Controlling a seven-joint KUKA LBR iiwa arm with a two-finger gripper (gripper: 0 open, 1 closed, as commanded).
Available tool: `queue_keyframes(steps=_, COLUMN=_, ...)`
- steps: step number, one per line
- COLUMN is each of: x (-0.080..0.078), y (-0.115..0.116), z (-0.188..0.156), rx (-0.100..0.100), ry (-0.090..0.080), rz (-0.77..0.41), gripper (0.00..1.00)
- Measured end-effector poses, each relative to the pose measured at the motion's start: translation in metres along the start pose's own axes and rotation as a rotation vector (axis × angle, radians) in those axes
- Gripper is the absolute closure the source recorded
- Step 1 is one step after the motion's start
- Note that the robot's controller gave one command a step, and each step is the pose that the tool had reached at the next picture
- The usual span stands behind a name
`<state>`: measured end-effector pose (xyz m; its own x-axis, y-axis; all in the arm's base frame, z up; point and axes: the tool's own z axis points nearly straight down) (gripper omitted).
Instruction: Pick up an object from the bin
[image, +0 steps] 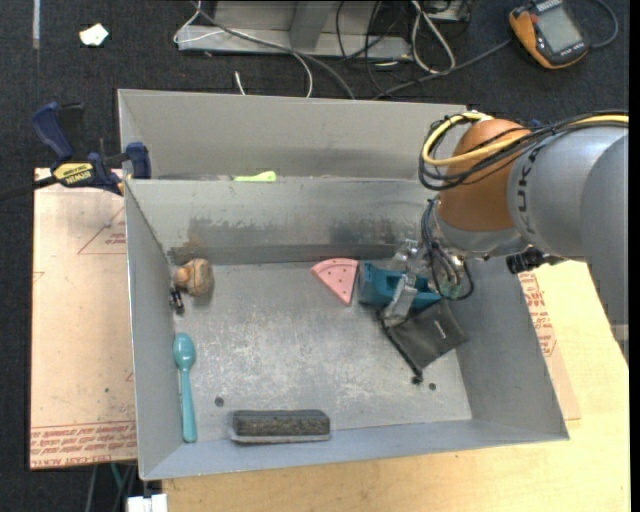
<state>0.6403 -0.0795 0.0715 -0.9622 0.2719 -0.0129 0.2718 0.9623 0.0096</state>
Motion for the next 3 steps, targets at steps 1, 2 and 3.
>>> queue_keyframes(steps=1, x=0.000, y=0.000, z=0.000, rx=0.000, ry=0.000, rz=0.000, gripper=1.00)
queue_keyframes(steps=2, x=0.018, y=-0.002, z=-0.061, rx=0.002, ry=0.014, rz=-0.099, gripper=1.00)
queue_keyframes(steps=3, x=0.008, y=-0.009, z=-0.136, rx=0.002, ry=0.013, rz=-0.026, gripper=1.00)
